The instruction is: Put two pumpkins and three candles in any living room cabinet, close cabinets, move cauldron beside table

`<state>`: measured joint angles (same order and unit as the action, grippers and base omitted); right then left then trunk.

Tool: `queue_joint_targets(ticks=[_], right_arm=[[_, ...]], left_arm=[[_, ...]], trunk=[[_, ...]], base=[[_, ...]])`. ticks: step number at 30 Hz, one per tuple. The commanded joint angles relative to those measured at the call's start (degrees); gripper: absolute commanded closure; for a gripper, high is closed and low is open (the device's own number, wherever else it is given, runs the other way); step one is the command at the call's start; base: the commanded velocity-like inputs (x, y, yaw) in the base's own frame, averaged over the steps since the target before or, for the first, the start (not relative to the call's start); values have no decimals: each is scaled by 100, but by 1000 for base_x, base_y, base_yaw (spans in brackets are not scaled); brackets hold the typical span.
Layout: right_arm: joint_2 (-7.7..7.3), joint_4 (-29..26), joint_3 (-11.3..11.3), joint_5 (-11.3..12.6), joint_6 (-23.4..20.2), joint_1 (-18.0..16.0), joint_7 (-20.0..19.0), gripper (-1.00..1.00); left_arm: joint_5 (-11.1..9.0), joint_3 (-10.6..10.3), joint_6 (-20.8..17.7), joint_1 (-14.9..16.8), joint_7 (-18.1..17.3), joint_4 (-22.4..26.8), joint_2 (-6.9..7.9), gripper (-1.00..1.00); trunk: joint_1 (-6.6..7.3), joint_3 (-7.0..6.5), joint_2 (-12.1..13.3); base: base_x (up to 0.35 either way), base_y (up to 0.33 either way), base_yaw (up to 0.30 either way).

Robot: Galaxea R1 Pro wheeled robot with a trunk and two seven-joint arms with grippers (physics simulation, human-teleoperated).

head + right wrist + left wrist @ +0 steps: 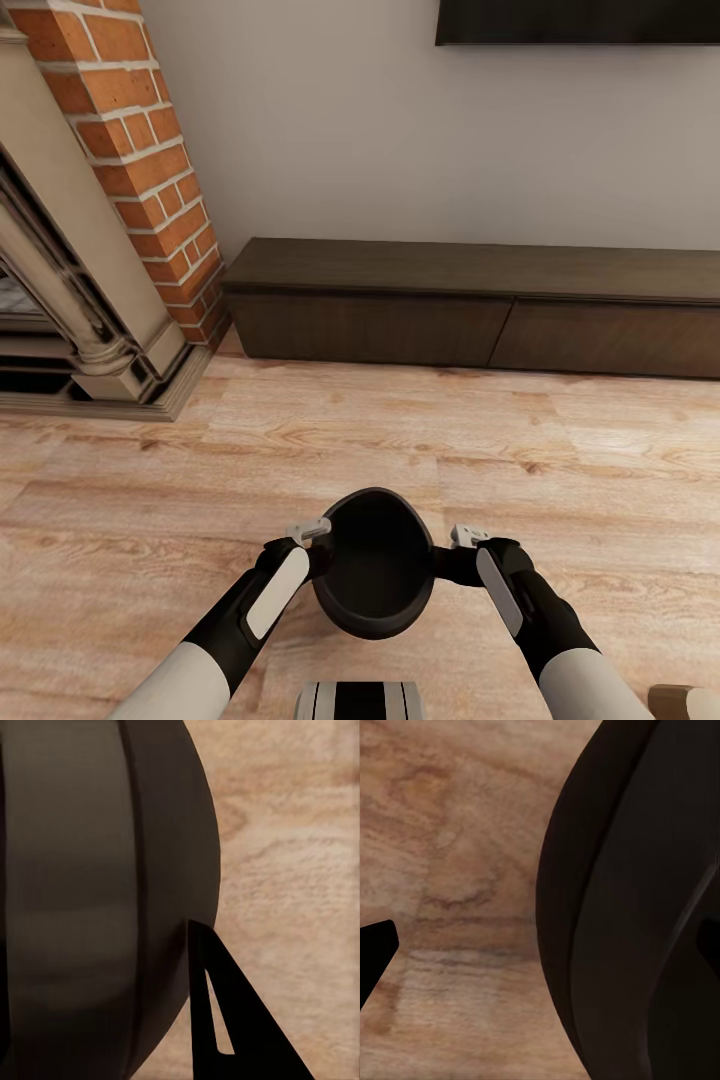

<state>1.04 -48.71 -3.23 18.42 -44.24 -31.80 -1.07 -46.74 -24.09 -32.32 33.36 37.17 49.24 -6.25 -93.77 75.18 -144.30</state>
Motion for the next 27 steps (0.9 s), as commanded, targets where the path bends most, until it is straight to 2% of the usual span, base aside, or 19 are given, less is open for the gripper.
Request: queue_joint_targets(ticks=[1, 9, 10, 27], right_arm=[[2, -7, -2, 83, -23, -1, -16, 100], [2, -7, -2, 83, -23, -1, -16, 100], [2, -7, -2, 83, -23, -1, -16, 100], [2, -7, -2, 83, -23, -1, -16, 100]], left_arm=[[-54, -16, -2, 4, 53, 7, 2, -100], [-54, -17, -2, 4, 53, -30, 1, -100], [-54, -17, -2, 4, 53, -32, 1, 100], [-46, -17, 5, 4, 53, -37, -34, 100]], trunk=[[1, 4, -2], [1, 4, -2], [1, 4, -2], [1, 4, -2]], base=[[0, 0, 0], [0, 0, 0], [0, 0, 0], [0, 0, 0]])
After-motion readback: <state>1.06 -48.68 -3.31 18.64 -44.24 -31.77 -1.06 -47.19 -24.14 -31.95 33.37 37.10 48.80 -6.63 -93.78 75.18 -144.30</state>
